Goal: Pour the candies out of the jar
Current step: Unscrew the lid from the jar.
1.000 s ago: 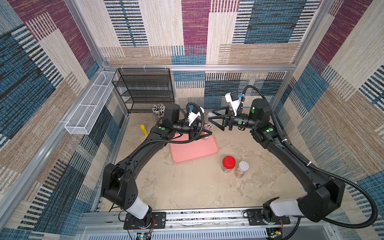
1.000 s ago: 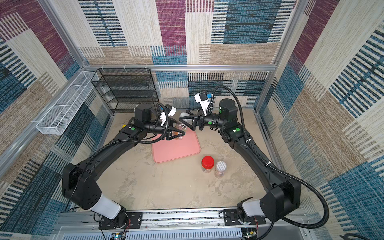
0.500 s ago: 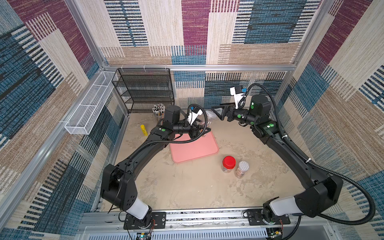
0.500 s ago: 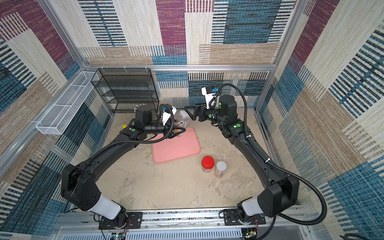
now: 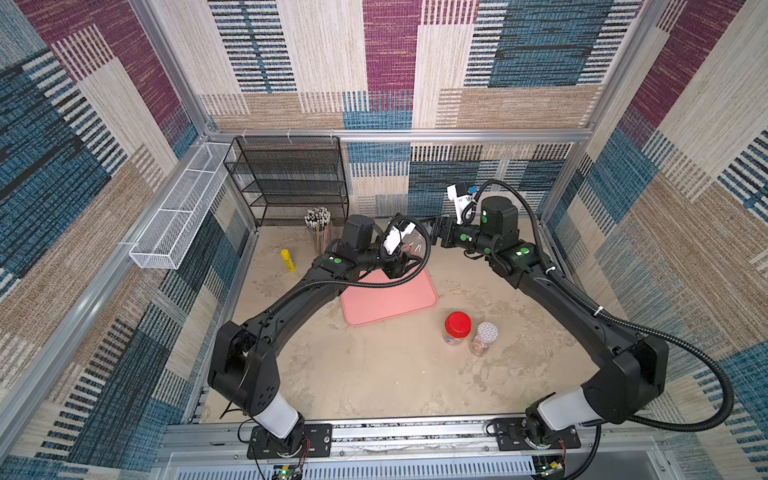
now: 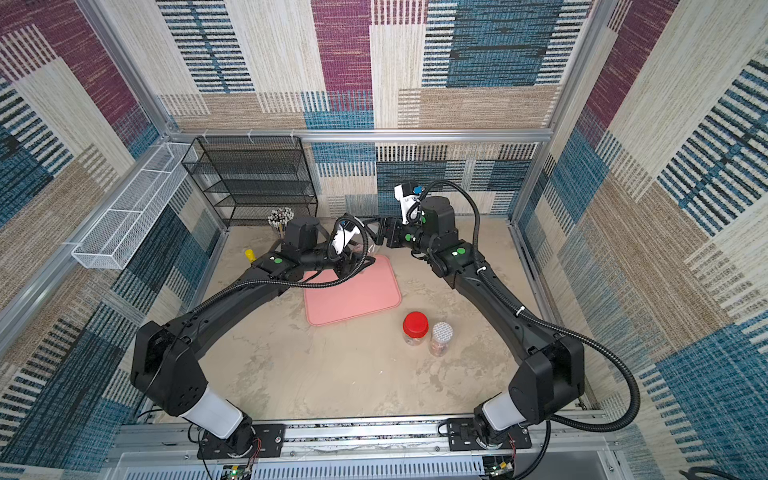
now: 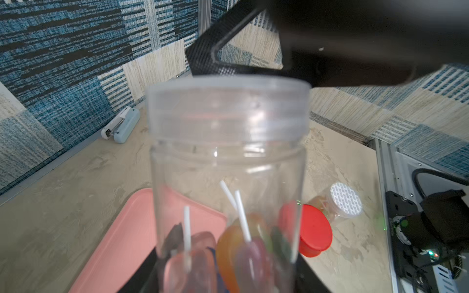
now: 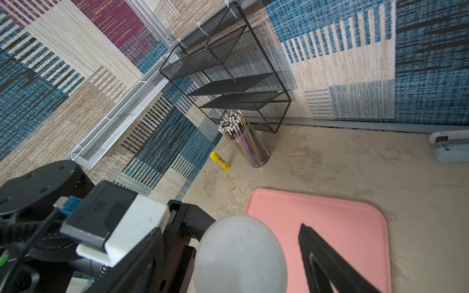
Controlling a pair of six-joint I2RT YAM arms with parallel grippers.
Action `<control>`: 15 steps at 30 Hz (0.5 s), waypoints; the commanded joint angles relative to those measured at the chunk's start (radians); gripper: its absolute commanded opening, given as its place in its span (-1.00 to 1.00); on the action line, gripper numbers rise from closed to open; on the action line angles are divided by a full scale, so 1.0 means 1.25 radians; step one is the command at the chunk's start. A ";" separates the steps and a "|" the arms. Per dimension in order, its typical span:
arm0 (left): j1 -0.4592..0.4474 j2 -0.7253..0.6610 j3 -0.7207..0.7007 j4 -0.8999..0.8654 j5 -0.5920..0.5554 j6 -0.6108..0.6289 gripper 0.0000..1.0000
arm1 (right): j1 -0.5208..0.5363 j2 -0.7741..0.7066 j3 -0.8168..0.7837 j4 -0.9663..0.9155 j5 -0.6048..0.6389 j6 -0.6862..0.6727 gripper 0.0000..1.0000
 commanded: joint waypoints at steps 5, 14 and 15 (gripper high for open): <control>-0.013 -0.003 0.008 -0.001 -0.050 0.032 -1.00 | 0.007 0.011 -0.017 0.024 0.028 0.018 0.66; -0.020 -0.022 -0.015 0.022 -0.080 0.034 -1.00 | 0.008 0.016 -0.033 0.052 0.011 0.038 0.50; -0.020 -0.021 -0.016 0.025 -0.081 0.033 -1.00 | 0.008 0.014 -0.035 0.054 0.011 0.040 0.47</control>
